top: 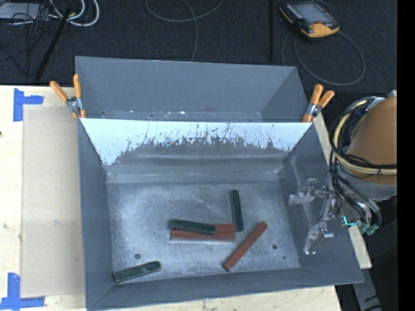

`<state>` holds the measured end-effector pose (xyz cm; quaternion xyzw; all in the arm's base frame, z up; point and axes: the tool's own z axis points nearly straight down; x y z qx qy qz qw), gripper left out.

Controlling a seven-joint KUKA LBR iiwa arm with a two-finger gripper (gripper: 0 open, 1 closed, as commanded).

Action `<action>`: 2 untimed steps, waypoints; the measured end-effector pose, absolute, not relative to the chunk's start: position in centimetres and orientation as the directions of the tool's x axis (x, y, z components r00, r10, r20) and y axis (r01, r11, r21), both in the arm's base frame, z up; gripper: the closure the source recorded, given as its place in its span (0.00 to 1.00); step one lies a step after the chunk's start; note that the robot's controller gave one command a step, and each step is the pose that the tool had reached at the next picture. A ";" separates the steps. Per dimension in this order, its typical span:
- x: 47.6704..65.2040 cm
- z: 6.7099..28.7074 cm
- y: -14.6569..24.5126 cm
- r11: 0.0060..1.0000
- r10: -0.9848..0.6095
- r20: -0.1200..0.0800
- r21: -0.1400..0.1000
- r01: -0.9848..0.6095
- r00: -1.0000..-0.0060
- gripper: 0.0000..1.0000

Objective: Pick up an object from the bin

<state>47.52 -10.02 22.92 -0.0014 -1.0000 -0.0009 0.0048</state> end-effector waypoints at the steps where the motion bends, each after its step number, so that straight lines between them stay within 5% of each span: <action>1: 47.7 23.3 -9.9 1.000 -0.002 0.001 0.000 -0.002 -1.000 0.00; 2: 48.9 17.2 -7.9 1.000 0.027 -0.005 0.000 0.027 -1.000 0.00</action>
Offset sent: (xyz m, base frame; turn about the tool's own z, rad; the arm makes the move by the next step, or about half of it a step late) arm 0.0213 0.0400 -0.1137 0.0427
